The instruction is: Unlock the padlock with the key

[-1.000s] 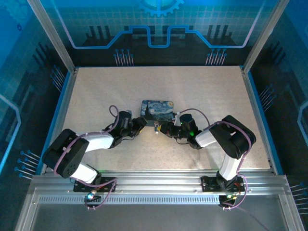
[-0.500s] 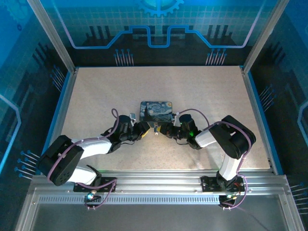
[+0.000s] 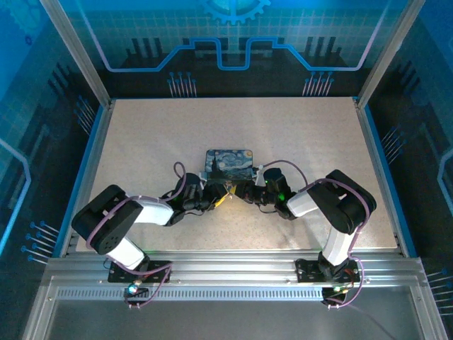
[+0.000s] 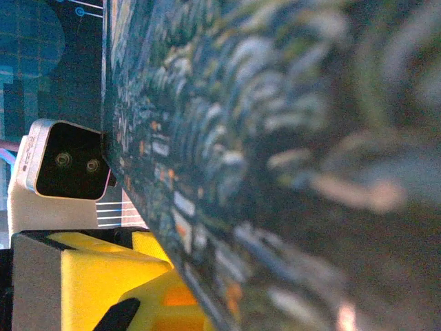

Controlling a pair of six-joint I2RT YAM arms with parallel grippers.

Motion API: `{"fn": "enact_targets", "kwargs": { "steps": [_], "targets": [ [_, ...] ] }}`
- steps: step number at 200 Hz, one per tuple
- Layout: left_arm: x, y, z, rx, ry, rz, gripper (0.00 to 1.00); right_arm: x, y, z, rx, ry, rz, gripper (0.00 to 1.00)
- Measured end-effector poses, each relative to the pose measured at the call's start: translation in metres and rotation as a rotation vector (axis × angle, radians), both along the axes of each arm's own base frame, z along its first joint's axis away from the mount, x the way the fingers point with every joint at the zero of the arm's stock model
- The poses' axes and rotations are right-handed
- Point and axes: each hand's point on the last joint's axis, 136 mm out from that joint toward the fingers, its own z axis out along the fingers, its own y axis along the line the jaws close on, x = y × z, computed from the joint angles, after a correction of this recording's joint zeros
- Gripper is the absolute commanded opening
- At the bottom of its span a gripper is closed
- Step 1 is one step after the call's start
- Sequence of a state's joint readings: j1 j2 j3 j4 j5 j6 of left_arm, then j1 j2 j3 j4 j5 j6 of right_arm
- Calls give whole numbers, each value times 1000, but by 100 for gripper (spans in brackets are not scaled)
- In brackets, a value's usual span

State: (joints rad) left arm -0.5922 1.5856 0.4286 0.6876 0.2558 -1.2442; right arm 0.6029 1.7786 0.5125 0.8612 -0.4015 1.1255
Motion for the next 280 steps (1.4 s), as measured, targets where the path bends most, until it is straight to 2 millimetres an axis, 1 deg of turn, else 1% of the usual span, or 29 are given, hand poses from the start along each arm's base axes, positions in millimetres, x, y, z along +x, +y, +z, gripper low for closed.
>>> {"fn": "enact_targets", "kwargs": {
  "steps": [31, 67, 136, 182, 209, 229, 266, 280],
  "targets": [
    [3, -1, -3, -11, 3, 11, 37, 0, 0, 0, 1, 0, 0, 8],
    [8, -3, -1, -32, -7, 31, 36, 0, 0, 0, 4, 5, 2, 8],
    [11, -3, -1, -36, -16, 41, 33, -1, 3, 3, 30, 38, -4, 8],
    [15, -3, -3, -48, -14, 60, 26, 0, 2, 2, 38, 55, -13, 8],
    [15, -3, -2, -54, -15, 62, 21, 0, 3, 2, 44, 62, -17, 10],
    [15, -3, -2, -54, -15, 62, 17, 1, 3, 1, 47, 67, -21, 14],
    [15, -3, -1, -55, -16, 61, 15, 1, 3, 2, 51, 65, -23, 19],
    [15, -4, -1, -56, -18, 61, 15, 1, 3, 3, 51, 64, -23, 24]
  ]
}}
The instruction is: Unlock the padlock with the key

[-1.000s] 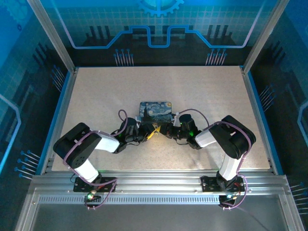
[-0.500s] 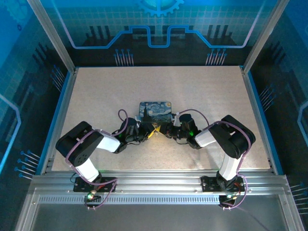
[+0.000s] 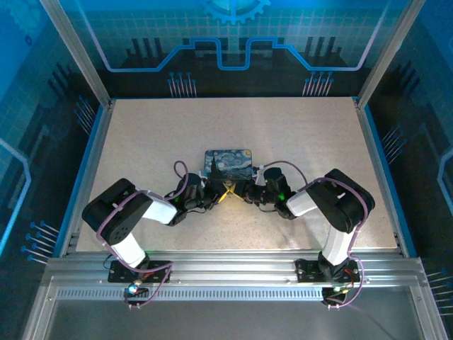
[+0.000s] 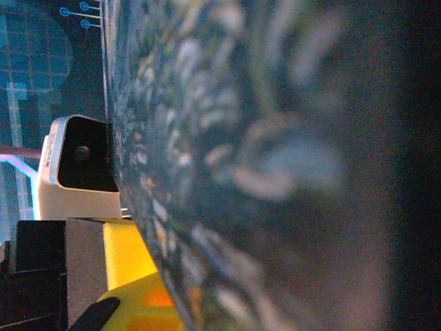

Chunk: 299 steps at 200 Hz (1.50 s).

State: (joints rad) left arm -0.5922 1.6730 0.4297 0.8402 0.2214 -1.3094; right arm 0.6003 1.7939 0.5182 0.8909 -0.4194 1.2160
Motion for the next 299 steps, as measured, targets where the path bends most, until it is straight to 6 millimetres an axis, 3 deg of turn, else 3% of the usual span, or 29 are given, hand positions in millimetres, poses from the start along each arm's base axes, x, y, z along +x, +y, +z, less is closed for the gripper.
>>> {"fn": "enact_targets", "kwargs": {
  "steps": [50, 96, 142, 174, 234, 262, 282, 299],
  "targets": [
    [-1, -3, 1, 0, -7, -2, 15, -6, -6, -1, -51, -16, 18, 44],
    [-3, -6, 2, 5, -5, -10, 14, -15, -23, 13, -186, -123, 49, 69],
    [-6, -7, 3, 10, 0, -11, 12, -30, -30, 34, -417, -328, 173, 80],
    [-8, -5, 6, 19, 7, -7, 11, -43, -20, 56, -578, -564, 301, 81],
    [-11, -4, 11, 25, 32, 0, 10, -74, -10, 71, -902, -1103, 610, 80],
    [-11, -4, 11, 23, 38, 3, 9, -85, -10, 61, -1026, -1329, 767, 79],
    [-11, -4, 11, 22, 41, 4, 9, -77, -14, 54, -1126, -1403, 818, 78],
    [-11, -4, 11, 21, 41, 4, 9, -70, -14, 48, -1190, -1447, 848, 69]
  ]
}}
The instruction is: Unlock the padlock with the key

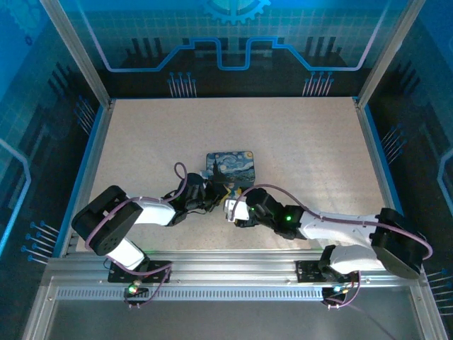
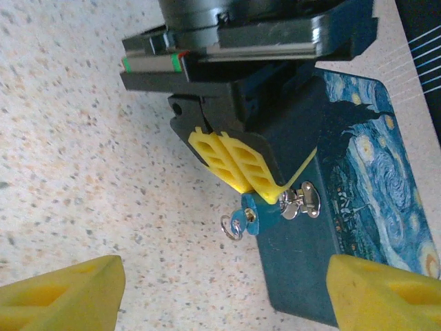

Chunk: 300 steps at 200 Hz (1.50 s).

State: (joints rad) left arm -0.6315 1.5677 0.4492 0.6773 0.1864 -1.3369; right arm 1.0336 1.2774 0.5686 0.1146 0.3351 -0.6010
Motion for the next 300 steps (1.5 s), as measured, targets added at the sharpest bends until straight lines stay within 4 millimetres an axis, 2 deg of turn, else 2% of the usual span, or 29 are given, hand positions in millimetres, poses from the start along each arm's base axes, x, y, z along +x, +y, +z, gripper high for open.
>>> {"fn": "enact_targets", "kwargs": {
  "steps": [20, 61, 94, 120, 132, 224, 245, 300],
  "targets": [
    [0, 0, 0, 0, 0, 0, 9, 6, 2, -9, -42, -32, 8, 66],
    [0, 0, 0, 0, 0, 1, 9, 13, 5, -27, -95, -53, 14, 49],
    [1, 0, 0, 1, -1, 2, 9, 21, 5, -34, -103, -59, -1, 41],
    [1, 0, 0, 0, -1, 2, 9, 23, 5, -36, -103, -60, -7, 40],
    [1, 0, 1, 0, -2, 2, 8, 24, 6, -37, -100, -62, -7, 35],
    [0, 0, 0, 6, 6, 3, 9, 34, 6, -43, -95, -75, -43, 30],
    [1, 0, 0, 5, 5, 3, 9, 36, 6, -43, -90, -77, -54, 24],
    [1, 0, 1, 6, 3, 5, 9, 40, 5, -41, -78, -81, -66, 21]
  ]
}}
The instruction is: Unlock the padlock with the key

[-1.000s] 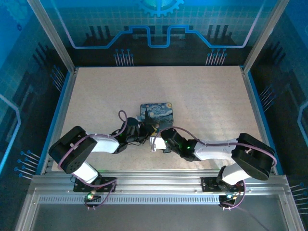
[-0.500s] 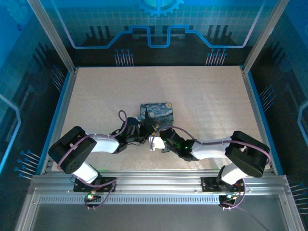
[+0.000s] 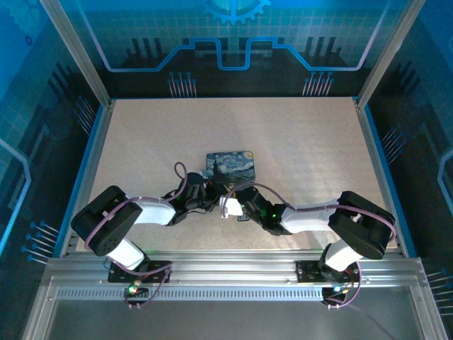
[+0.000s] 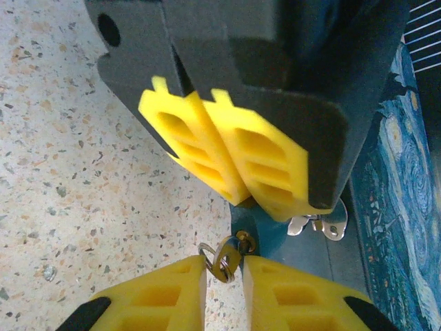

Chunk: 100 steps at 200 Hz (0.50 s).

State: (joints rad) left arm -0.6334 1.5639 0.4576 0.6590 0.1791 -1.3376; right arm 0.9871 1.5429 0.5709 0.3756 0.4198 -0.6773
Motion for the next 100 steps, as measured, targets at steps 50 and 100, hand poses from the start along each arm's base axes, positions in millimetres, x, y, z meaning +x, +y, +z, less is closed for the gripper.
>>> {"fn": "enact_targets", "kwargs": {
  "steps": [50, 100],
  "targets": [
    [1, 1, 0, 2, 1, 15, 9, 2, 0, 2, 16, -7, -18, 5],
    [3, 2, 0, -5, 7, 33, 8, 4, 1, 4, 51, 4, -49, 0]
  ]
}}
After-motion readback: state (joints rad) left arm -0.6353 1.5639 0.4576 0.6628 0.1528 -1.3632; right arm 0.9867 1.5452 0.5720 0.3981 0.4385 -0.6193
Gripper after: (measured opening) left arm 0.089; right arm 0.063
